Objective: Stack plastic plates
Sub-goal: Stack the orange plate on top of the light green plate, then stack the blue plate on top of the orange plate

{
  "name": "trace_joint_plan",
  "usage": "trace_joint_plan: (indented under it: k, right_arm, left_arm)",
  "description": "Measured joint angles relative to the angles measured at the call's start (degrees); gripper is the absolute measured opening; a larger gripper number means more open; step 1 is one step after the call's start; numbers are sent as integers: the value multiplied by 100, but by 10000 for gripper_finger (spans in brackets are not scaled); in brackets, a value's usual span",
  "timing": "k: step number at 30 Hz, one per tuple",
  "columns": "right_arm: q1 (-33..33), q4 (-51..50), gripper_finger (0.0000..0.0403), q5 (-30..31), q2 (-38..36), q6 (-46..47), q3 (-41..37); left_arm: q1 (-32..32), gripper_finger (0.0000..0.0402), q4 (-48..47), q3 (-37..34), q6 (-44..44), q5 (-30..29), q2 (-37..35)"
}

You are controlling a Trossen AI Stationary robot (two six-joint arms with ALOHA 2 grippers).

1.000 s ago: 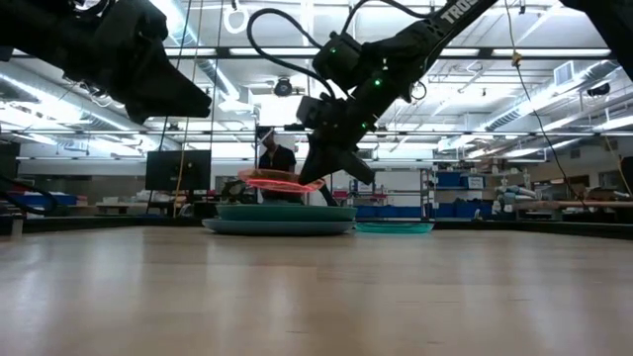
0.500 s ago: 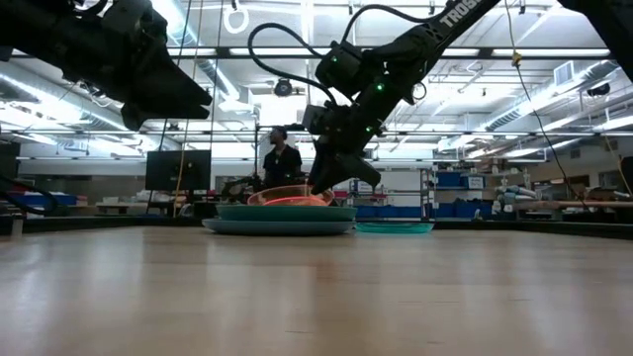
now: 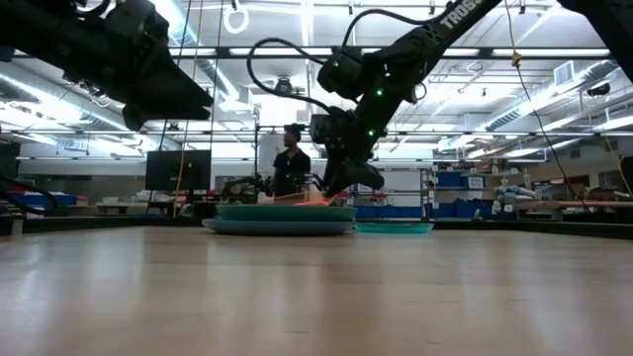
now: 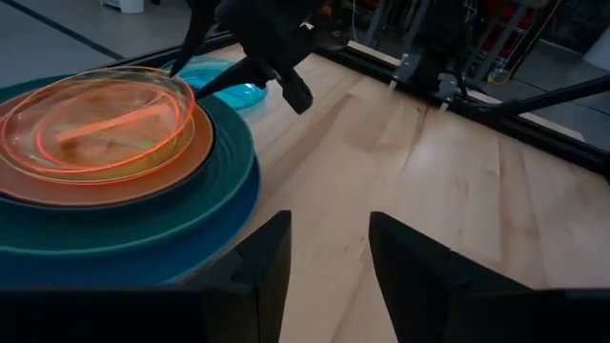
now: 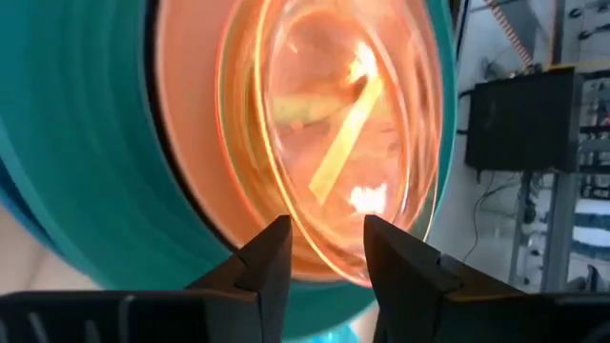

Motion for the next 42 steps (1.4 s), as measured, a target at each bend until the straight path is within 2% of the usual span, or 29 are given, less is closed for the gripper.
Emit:
trace_joint_plan:
  k: [3,7,12,19,24,33,42]
  right_arm:
    - [-45,-315,142,6,0,2,0]
    - [-47,-698,142,430,-1,265,-2]
    - [-125,-1059,142,671,-4,665,-2]
    - [-600,-1716,142,-312,-9,1591,-4]
    - [-699,-1717,142,-344,-9,1936,-4]
    - [-496,-1933,142,-261,-9,2920,-6]
    - [-525,-1577,142,-267,-9,3392,-569]
  left_arm:
    - [42,150,0,0,159,-2,0]
    - [93,150,7,0,554,-4,0]
    - [225,150,12,0,599,-4,0]
    - [234,150,13,0,605,-2,0]
    - [234,150,3,1,619,-3,1]
    - [234,150,0,2,636,-2,0]
    - [234,150,2,2,734,-2,1]
